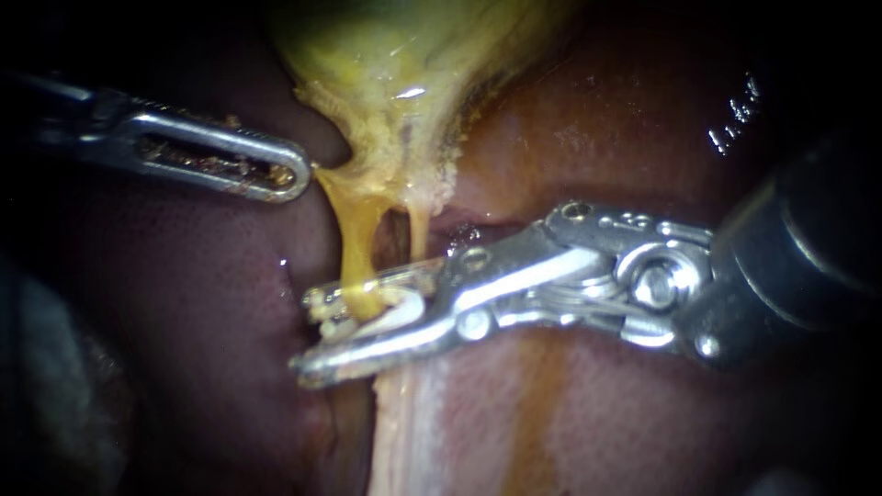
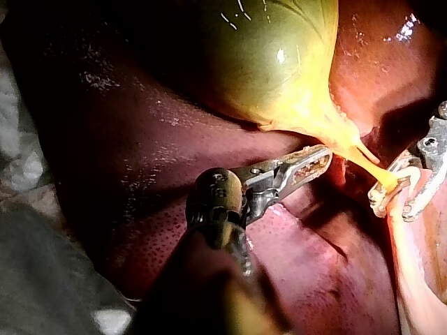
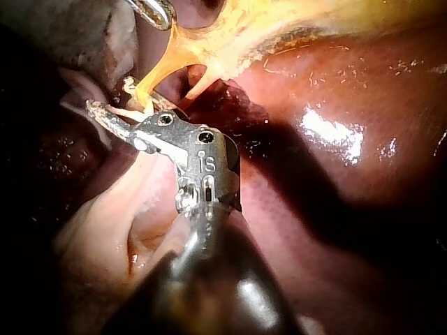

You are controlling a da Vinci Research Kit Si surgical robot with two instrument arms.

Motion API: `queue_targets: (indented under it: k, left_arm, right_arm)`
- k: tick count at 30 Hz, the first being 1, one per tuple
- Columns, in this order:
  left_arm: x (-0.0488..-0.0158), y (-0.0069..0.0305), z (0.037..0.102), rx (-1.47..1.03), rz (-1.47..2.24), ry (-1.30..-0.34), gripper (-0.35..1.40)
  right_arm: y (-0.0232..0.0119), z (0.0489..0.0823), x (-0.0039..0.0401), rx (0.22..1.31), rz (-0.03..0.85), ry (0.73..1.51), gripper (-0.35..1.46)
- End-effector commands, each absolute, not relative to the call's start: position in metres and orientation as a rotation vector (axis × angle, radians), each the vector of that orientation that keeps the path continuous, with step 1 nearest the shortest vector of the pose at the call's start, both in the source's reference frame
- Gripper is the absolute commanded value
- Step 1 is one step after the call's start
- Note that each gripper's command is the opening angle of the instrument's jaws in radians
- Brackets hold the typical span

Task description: Clipping second clip left tube

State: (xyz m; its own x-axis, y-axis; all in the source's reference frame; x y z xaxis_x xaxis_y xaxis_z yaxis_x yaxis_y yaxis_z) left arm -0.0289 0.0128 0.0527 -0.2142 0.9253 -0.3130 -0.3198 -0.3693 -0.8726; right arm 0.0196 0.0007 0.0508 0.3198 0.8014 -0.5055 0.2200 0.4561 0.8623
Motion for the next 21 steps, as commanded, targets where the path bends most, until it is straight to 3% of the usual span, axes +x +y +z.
queue_targets:
  k: [1,9,15,21]
  left_arm:
    - [-0.0289,0.0129,0.0528,-1.094,1.734,-0.849,-0.35]
    - [-0.0289,0.0129,0.0528,-1.094,1.734,-0.849,-0.35]
    - [-0.0289,0.0129,0.0529,-1.094,1.735,-0.848,-0.35]
    - [-0.0289,0.0129,0.0530,-1.095,1.735,-0.849,-0.35]
  right_arm:
    - [0.0008,0.0509,0.0196,1.069,0.499,1.222,0.21]
    - [0.0010,0.0514,0.0191,1.076,0.505,1.210,0.01]
    - [0.0010,0.0514,0.0186,1.149,0.590,1.151,-0.35]
    - [0.0008,0.0514,0.0181,1.155,0.595,1.139,-0.35]
